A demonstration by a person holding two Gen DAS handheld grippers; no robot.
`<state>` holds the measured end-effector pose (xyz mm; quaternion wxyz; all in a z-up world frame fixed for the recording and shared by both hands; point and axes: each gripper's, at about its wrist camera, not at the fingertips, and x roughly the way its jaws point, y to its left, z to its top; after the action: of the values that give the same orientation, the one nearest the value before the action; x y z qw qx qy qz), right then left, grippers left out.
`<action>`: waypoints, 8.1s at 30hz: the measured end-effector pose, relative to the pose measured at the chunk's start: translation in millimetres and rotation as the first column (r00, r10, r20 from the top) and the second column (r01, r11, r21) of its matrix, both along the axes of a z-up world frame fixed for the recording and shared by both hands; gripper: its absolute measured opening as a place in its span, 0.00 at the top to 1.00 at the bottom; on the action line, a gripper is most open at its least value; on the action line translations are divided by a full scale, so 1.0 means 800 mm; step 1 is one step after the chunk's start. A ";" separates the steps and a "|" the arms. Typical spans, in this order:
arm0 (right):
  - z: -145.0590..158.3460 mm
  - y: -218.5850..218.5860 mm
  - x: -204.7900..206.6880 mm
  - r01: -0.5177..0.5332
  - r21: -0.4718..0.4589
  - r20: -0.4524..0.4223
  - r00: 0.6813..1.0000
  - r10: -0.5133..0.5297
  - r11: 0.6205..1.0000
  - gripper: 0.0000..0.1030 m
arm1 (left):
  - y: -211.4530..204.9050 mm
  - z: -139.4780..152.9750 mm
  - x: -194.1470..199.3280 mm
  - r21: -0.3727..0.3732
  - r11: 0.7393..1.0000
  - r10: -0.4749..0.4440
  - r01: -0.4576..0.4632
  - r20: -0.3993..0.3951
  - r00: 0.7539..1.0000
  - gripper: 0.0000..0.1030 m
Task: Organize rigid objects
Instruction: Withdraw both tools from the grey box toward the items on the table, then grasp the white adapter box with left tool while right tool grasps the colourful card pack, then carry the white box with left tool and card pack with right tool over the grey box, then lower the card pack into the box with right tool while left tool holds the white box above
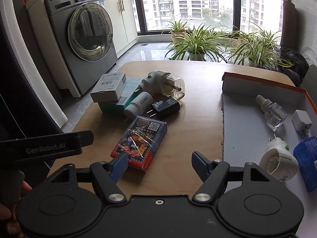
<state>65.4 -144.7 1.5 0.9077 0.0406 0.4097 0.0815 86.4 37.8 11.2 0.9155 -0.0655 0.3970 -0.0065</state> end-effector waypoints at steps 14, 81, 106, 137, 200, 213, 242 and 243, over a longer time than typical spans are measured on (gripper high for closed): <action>-0.047 0.056 0.059 0.138 0.009 -0.064 0.988 -0.138 0.990 0.12 | 0.029 0.007 0.054 -0.023 0.999 0.043 -0.042 0.028 0.999 0.00; 0.031 -0.201 -0.119 0.286 -0.010 0.173 0.944 -0.280 0.958 0.31 | -0.178 0.013 -0.064 -0.048 0.960 -0.270 0.277 0.120 0.955 0.42; 0.024 -0.257 -0.143 0.322 -0.023 0.165 0.935 -0.315 0.946 0.31 | -0.256 -0.005 -0.087 -0.031 0.925 -0.375 0.378 0.082 0.923 0.42; 0.015 -0.257 -0.139 0.312 -0.031 0.156 0.940 -0.304 0.949 0.31 | -0.262 -0.012 -0.089 -0.030 0.926 -0.374 0.377 0.069 0.925 0.42; 0.054 -0.258 -0.094 0.261 -0.039 0.181 0.951 -0.250 0.964 0.31 | -0.268 0.032 -0.046 -0.001 0.933 -0.357 0.360 0.128 0.925 0.42; 0.054 -0.260 -0.078 0.258 -0.038 0.180 0.952 -0.247 0.965 0.31 | -0.270 0.031 -0.021 0.004 0.934 -0.354 0.356 0.123 0.927 0.42; 0.034 -0.284 0.024 0.245 -0.052 0.125 0.963 -0.237 0.968 0.31 | -0.282 0.002 0.076 -0.007 0.945 -0.325 0.326 0.047 0.945 0.42; 0.033 -0.285 0.028 0.245 -0.051 0.122 0.964 -0.238 0.968 0.30 | -0.283 0.001 0.079 -0.006 0.946 -0.325 0.325 0.044 0.945 0.42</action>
<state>87.5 -372.7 28.2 0.9338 0.0554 0.3510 -0.0412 149.3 -188.7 11.7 0.9096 -0.0052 0.3830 -0.1613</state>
